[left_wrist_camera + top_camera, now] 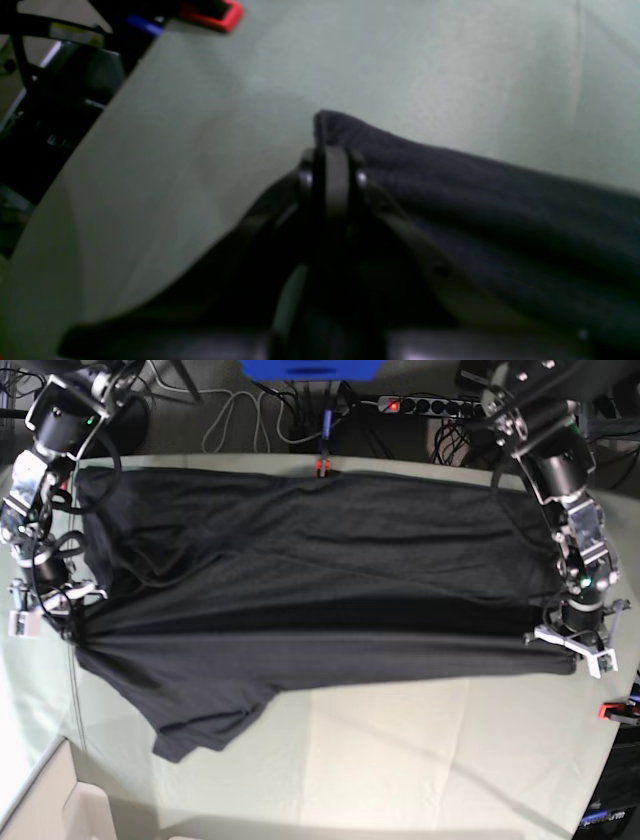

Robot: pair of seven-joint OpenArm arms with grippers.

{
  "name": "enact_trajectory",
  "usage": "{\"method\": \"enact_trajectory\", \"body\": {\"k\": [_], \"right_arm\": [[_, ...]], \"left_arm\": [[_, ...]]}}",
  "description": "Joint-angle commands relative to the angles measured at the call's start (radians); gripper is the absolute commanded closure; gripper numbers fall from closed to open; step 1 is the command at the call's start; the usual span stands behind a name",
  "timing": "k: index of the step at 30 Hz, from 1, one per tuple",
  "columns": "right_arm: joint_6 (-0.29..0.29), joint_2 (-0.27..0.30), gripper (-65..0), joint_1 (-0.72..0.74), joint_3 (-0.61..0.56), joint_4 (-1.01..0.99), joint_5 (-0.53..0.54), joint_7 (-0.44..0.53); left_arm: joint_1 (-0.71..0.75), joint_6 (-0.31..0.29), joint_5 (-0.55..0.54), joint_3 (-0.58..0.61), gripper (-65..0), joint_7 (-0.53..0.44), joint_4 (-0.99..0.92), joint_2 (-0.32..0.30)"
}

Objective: Layout the t-shirt on the table in an organized manner, then fold the t-shirt properly
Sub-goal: 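Lift the grasped side with both grippers and fold it over the shirt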

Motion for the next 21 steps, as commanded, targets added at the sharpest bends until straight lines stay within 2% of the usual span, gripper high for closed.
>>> {"method": "enact_trajectory", "body": {"k": [1, 4, 9, 12, 17, 21], "right_arm": [[-0.009, 0.013, -2.5, -0.006, 0.014, 0.037, 0.021, 0.035], [-0.009, -0.006, -2.3, -0.052, 0.017, 0.088, 0.021, 0.035], [-0.009, -0.035, -2.3, -0.117, 0.017, 0.177, 0.021, 0.035], [-0.009, -0.052, -2.3, -0.154, 0.017, 0.223, 0.023, 0.035], [-0.009, -0.061, -2.3, -0.255, 0.015, 0.306, 0.128, 0.035], [-0.009, -0.072, -2.2, -0.350, 0.012, 0.355, 0.168, 0.035]], "left_arm": [[-0.013, 0.007, -0.006, 0.000, -0.2, -0.037, 0.045, -0.007], [0.027, 0.007, -0.052, 0.000, -0.2, -0.027, 0.117, 0.015], [0.096, 0.007, -0.243, 0.001, -0.2, 0.125, 0.254, 0.013], [0.137, 0.007, -0.321, 0.001, -0.2, 0.192, 0.329, 0.012], [0.208, 0.007, -0.396, 0.000, -0.2, 0.240, 0.441, 0.012], [0.274, 0.007, -0.473, -0.022, -0.2, 0.269, 0.513, 0.012]]}}
